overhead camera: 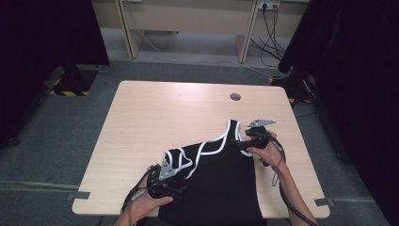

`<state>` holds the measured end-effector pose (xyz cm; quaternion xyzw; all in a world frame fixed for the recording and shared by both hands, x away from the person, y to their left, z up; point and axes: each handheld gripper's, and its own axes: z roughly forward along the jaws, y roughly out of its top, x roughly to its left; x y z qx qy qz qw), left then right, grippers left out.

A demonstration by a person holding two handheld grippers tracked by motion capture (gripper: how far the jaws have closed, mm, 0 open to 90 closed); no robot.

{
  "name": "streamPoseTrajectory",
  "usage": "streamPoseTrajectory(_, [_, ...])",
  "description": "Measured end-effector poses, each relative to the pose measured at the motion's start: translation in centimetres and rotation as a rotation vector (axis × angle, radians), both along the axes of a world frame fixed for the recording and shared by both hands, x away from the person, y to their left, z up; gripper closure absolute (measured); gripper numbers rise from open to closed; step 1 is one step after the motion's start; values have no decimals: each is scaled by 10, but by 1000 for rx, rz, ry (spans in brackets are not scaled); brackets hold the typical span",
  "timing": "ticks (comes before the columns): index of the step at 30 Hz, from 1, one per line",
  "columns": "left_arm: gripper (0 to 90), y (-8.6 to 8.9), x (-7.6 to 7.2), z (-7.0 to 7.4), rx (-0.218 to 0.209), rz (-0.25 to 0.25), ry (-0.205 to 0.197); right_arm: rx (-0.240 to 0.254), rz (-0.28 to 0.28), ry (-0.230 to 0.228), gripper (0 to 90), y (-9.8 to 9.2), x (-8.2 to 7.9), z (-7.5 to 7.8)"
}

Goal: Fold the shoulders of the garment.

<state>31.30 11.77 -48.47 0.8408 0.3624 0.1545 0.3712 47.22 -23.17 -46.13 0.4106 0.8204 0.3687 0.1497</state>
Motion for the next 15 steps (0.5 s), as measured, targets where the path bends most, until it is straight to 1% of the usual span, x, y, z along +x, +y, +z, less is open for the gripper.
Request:
streamPoseTrajectory(2, [44, 0, 0, 0, 0, 0, 0, -6, -4, -4, 208, 2, 6, 0])
streamPoseTrajectory(6, [44, 0, 0, 0, 0, 0, 0, 0, -16, -6, 214, 5, 15, 0])
streamPoseTrajectory(11, [44, 0, 0, 0, 0, 0, 0, 7, -28, -1, 244, 7, 22, -4])
streamPoseTrajectory(15, [44, 0, 0, 0, 0, 0, 0, 12, -49, 3, 249, 8, 30, -6])
